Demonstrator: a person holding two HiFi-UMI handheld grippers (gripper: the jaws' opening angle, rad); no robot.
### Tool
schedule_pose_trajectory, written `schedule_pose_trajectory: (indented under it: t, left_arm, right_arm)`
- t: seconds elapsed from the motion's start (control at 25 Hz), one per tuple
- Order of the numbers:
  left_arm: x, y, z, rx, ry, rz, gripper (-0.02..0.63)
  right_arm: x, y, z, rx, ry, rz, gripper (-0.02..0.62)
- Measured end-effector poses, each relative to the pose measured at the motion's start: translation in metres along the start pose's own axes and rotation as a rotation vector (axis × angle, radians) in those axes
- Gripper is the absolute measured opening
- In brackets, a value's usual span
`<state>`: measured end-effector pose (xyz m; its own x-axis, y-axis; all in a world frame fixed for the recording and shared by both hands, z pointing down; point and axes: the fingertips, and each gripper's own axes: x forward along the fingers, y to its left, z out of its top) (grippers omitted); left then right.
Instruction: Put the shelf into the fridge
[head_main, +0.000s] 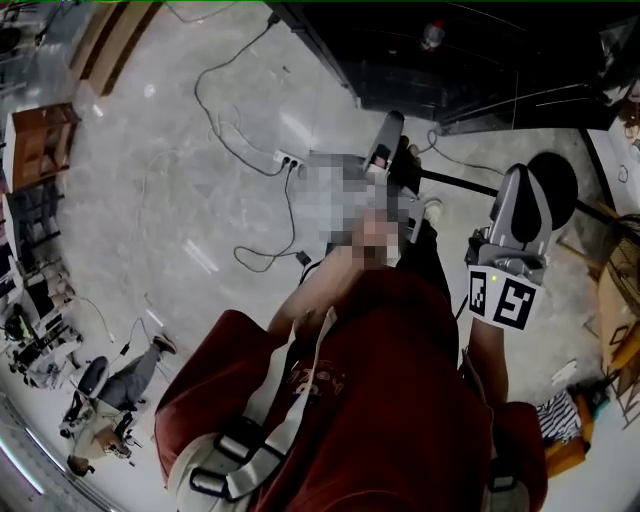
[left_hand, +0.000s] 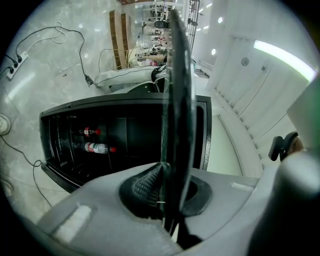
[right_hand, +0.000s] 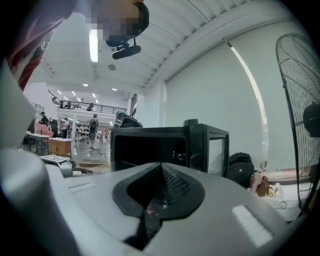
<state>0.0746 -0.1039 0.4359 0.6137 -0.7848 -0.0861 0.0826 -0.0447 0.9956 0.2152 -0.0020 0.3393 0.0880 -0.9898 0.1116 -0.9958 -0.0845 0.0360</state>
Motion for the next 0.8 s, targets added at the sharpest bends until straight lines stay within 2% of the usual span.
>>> schedule_pose_trajectory:
  t: [0.24,0.64,0.8]
  left_arm:
    - [0.006,0.003,-0.002,0.0,-0.046,-0.007,0.014]
    - [0.037,0.006,0.007,0.015,-0.044,-0.037,0.014]
    - [0.056,0.017,0.014,0.016,-0.043,-0.026,0.014]
  right_arm:
    - [-0.003,-0.005,-0.002,0.009,-0.008,0.036,-0.002]
    - [0.009,-0.002,-0.008,0.014,0.001,0.046,-0.002]
    - [0.024,-0.001,-0.012,0.013,0.016,0.05,0.0]
